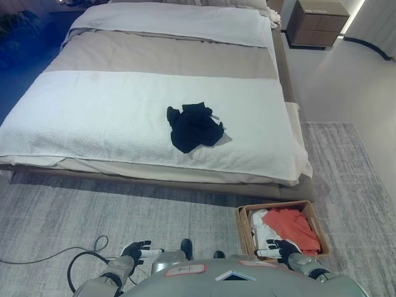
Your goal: Put the clothes on the bed into the basket.
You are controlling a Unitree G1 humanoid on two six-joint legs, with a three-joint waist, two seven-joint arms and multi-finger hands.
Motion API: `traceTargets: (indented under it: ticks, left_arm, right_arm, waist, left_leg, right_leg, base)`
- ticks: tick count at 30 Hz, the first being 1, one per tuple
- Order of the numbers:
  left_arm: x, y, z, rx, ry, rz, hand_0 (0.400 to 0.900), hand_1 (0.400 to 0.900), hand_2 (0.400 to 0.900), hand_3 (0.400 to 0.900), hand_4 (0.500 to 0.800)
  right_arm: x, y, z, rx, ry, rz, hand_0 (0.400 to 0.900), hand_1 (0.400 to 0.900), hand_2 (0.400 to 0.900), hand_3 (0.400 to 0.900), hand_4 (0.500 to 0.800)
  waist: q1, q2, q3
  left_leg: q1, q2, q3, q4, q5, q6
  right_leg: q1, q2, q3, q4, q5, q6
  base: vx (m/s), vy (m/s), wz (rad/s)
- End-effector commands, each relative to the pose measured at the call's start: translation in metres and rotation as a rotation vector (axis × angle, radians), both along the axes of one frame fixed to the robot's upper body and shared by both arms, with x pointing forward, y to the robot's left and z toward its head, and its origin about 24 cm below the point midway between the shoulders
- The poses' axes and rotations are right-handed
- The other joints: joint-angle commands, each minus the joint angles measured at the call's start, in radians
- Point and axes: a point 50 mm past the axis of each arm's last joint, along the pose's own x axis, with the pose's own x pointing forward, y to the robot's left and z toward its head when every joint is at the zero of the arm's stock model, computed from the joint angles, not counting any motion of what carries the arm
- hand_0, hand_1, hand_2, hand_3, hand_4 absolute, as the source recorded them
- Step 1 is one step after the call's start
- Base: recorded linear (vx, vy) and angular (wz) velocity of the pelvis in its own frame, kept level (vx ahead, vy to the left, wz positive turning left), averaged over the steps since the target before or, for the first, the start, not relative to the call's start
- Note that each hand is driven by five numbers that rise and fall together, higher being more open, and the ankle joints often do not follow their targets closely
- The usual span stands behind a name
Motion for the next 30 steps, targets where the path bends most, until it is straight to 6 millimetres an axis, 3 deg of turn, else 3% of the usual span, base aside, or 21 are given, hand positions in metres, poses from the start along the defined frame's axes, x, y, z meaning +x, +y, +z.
traceTargets:
  ticks: [1,30]
  left_arm:
    - [0.0138,0.006,0.0032,0.025,-0.028,-0.002,0.9,0.9,0.9,0.9,0.8]
    - [0.0125,0.0119,0.0045,0.05,-0.023,0.008,0.9,0.9,0.9,0.9,0.8]
  right_arm:
    - [0.0152,-0.0021,0.0033,-0.017,-0.038,0.056,0.9,0.9,0.9,0.9,0.8]
    - [0.0138,-0.003,0.0034,-0.017,-0.037,0.054,0.9,0.9,0.9,0.9,0.8]
  waist:
    - [0.0,0.0,-0.001]
    - [-0.002,-0.005,-0.001]
  left_leg:
    - [0.037,0.018,0.02,0.006,-0.106,-0.021]
    - [0.04,0.02,0.02,0.006,-0.11,-0.021]
  right_leg:
    - [-0.025,-0.089,-0.024,0.019,0.0,0.089]
    - [-0.022,-0.085,-0.02,0.018,-0.003,0.085]
  base:
    - [0.0,0.0,0.0]
    - [0.0,0.0,0.0]
